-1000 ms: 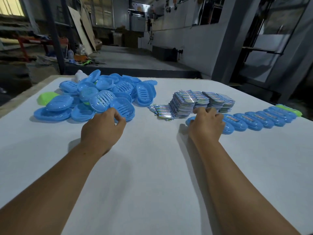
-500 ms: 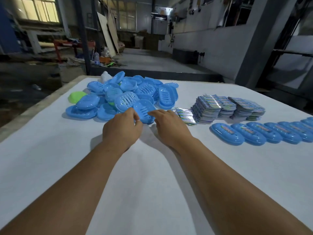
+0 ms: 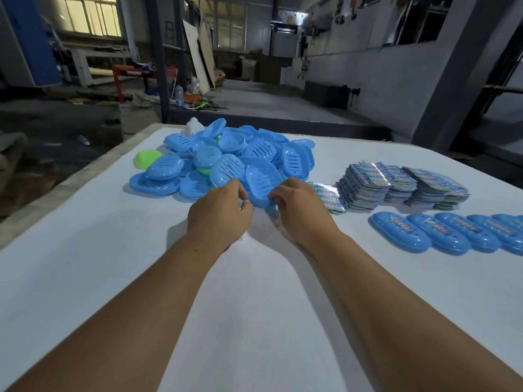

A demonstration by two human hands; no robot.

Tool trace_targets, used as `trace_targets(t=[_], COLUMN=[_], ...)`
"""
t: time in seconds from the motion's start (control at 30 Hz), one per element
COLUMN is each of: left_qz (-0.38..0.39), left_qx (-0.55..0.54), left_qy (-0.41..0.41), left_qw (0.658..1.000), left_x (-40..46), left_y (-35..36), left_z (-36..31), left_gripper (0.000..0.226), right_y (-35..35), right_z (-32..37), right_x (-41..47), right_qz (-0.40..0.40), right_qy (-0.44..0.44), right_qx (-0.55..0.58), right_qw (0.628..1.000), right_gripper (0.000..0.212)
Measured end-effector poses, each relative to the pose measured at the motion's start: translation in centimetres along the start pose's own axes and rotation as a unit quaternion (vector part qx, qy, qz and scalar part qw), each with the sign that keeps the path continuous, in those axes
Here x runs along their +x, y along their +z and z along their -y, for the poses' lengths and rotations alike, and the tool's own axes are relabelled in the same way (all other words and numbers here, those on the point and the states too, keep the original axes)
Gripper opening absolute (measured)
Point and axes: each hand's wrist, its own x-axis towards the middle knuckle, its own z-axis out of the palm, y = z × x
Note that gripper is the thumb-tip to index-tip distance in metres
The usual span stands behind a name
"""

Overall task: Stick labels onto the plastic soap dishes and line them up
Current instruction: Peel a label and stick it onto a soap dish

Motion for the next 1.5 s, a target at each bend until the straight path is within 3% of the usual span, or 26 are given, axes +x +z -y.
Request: trace_targets(t=[0.17,0.3,0.4,0.5,0.57,0.63,0.7,0.77,0.8,0.9,1.0,1.17,1.23,1.4,1.5], left_qz=[0.002,-0.031,-0.057,-0.054,-0.039,-0.010,0.029,0.061,0.074,0.114,0.154,0.197,0.218,0.253,0.188], left_qx=[-0.021,-0.042,-0.046,-0.052,-0.087,-0.101,-0.088,-0.065,-0.051,-0.060,-0.094,-0.090,-0.091,-0.139,-0.190], left_qy=[0.021,0.059,0.111,0.154,0.170,0.177,0.171,0.171,0.176,0.165,0.129,0.099,0.092,0.051,-0.029], left_qw=[1.000,0.997,0.991,0.985,0.981,0.979,0.981,0.981,0.980,0.978,0.975,0.971,0.967,0.956,0.963], left_x=[-0.1,0.0,0.3,0.3,0.2,0.1,0.1,0.2,0.2,-0.1,-0.3,-0.4,-0.4,-0.3,0.3], left_y=[0.0,0.1,0.1,0.0,0.0,0.0,0.1,0.0,0.0,-0.3,-0.5,-0.9,-1.0,-1.3,-1.6], left_z=[-0.1,0.0,0.1,0.0,-0.1,-0.2,-0.2,-0.4,-0.5,-0.7,-0.5,-0.4,-0.3,-0.2,-0.1], left_gripper=[0.015,0.043,0.069,0.081,0.083,0.088,0.093,0.094,0.093,0.085,0.063,0.056,0.055,0.061,0.041], right_y=[0.1,0.0,-0.5,-1.3,-1.8,-2.1,-2.4,-2.5,-2.5,-2.7,-2.9,-3.7,-3.8,-3.6,-3.3], right_z=[0.1,0.5,0.6,0.6,0.7,0.5,0.2,-0.3,-0.6,-0.9,-1.0,-1.7,-2.0,-2.6,-2.6], right_x=[-0.1,-0.1,-0.1,0.0,-0.1,-0.2,-0.5,-0.8,-0.9,-1.5,-1.8,-2.1,-2.3,-2.2,-2.3], right_qz=[-0.008,-0.093,-0.112,-0.109,-0.087,-0.062,-0.043,-0.032,-0.025,0.024,0.061,0.202,0.225,0.213,0.195], right_qy=[0.027,0.128,0.183,0.223,0.270,0.318,0.327,0.285,0.257,0.210,0.179,0.187,0.185,0.158,0.167], right_qx=[0.006,0.127,0.297,0.481,0.540,0.537,0.448,0.305,0.271,0.279,0.265,0.230,0.224,0.190,0.182], right_qw=[1.000,0.979,0.930,0.841,0.792,0.779,0.831,0.908,0.927,0.937,0.946,0.933,0.930,0.945,0.949], right_gripper=[0.025,0.019,0.018,0.027,0.028,0.029,0.027,0.020,0.018,0.017,0.014,0.060,0.068,0.054,0.046])
